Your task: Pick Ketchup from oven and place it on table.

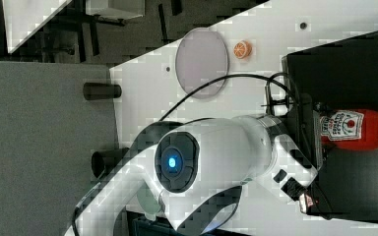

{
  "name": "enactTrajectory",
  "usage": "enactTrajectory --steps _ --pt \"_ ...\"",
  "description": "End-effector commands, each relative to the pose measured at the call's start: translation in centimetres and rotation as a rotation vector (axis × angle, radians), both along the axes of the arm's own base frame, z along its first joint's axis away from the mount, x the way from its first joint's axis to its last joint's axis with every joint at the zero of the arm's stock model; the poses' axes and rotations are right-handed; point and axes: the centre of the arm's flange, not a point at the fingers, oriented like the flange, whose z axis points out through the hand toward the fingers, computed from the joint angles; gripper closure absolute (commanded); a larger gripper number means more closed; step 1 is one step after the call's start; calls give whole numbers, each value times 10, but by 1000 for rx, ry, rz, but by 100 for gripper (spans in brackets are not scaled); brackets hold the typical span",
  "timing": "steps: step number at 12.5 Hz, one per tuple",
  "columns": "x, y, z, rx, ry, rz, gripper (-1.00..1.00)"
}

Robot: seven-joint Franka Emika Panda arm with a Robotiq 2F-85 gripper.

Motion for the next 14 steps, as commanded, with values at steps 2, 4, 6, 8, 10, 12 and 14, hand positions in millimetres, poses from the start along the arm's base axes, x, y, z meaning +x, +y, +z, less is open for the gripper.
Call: enactTrajectory --steps 2,4,6,8,10,12,14 --pt "21 54 125 111 -44 133 -26" --pt "38 113 148 170 -16 247 -26" --pt "74 192 151 180 -9 398 -26" --pt "102 277 134 200 26 547 -26" --pt "112 320 110 191 62 626 -26" --pt "115 349 73 105 121 712 -26" --pt "109 361 26 63 130 756 -26"
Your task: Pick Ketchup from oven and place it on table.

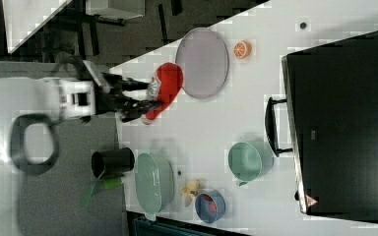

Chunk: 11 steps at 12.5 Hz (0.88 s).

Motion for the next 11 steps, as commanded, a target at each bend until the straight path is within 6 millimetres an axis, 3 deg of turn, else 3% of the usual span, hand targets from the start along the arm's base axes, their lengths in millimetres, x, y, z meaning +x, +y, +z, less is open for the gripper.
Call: enactTrajectory --steps 1,4,6,9,10,11 --pt "-32 -13 -116 -33 115 12 -26" --pt "-54 -8 -192 -42 87 25 -26" --pt "-62 -1 -231 -35 99 24 -26" --pt "-65 12 -276 -3 122 -8 -26" --pt "-63 14 -282 -5 106 -4 -27" --pt "-64 15 -289 -9 98 -1 -52"
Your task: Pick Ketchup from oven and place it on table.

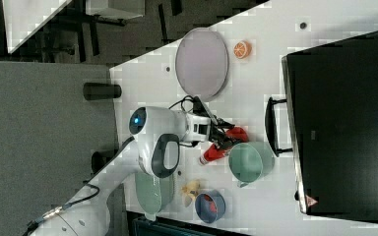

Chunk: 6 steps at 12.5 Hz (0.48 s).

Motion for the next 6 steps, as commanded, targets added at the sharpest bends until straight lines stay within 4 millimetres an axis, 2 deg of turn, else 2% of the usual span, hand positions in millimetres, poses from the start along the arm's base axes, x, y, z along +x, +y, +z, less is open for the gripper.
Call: enactTrajectory --steps 1,2,4,5,6 --pt "24 28 13 2 -108 70 -74" --pt "26 28 15 1 -123 70 -100" --pt "35 27 36 0 -173 67 -100" --pt "50 26 86 4 -270 46 -100" --pt "59 28 124 10 -339 32 -100"
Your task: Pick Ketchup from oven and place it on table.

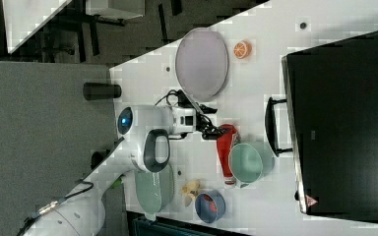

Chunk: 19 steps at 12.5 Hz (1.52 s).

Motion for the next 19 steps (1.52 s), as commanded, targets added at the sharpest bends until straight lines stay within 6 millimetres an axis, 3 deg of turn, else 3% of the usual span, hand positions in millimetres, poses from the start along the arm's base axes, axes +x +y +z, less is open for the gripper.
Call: enactTrajectory --steps 1,2,4,6,8,11,14,16,19 --pt "38 -16 151 27 -282 -55 -100" --pt "42 -17 210 41 -362 -55 -100" --pt "41 -17 269 56 -384 -51 -100" --pt "38 -18 330 67 -290 -40 -100" --pt "40 -21 364 49 -249 -36 -100" --pt "25 -25 394 -14 -124 -83 -100" --pt "3 -20 409 -10 30 -138 -100" --pt "8 -20 418 -9 -20 -136 -100" --pt "11 -20 412 -11 -18 -136 -100"
